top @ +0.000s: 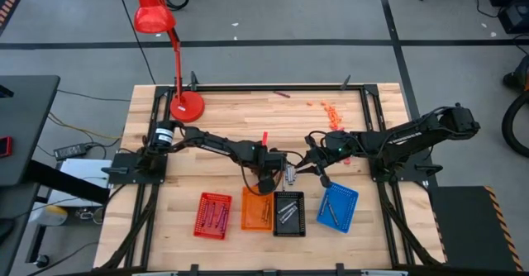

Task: Sort crayons
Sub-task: Put the violet crayon into the red bin

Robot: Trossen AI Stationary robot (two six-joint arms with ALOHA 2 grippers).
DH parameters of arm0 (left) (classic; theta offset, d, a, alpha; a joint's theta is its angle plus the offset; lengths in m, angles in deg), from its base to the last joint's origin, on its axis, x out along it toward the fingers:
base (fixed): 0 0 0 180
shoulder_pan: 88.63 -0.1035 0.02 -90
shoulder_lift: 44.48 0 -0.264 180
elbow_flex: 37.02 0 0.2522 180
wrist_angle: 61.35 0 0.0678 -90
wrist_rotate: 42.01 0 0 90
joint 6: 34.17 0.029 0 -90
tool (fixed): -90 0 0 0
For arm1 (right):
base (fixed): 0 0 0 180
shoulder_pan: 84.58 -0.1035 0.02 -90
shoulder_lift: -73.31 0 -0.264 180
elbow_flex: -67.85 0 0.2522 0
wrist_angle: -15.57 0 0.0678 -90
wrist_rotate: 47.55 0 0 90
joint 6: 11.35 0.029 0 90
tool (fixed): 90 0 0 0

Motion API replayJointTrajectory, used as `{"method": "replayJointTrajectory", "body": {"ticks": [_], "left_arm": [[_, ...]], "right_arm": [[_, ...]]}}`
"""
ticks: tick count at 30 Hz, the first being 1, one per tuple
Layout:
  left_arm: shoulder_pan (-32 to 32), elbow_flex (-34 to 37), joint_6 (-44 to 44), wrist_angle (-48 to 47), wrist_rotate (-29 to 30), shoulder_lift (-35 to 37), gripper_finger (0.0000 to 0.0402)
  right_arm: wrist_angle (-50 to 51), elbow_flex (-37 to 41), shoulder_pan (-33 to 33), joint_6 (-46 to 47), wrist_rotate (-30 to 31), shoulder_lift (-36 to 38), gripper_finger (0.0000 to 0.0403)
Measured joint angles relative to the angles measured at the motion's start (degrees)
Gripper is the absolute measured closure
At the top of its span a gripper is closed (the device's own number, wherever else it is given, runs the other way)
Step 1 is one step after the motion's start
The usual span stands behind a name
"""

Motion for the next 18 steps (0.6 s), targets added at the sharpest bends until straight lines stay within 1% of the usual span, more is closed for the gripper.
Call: {"method": "replayJointTrajectory", "body": {"ticks": [8, 18], "left_arm": [[0.0, 0.3, -0.1, -2.0, -0.3, 1.6, 0.0377], [0.4, 0.3, -2.5, -5.2, -0.3, 7.3, 0.0377]], "right_arm": [[0.2, 0.0, 0.0, 0.0, 0.0, 0.0, 0.0321], [0.3, 0.0, 0.0, 0.0, 0.0, 0.0, 0.0321]]}}
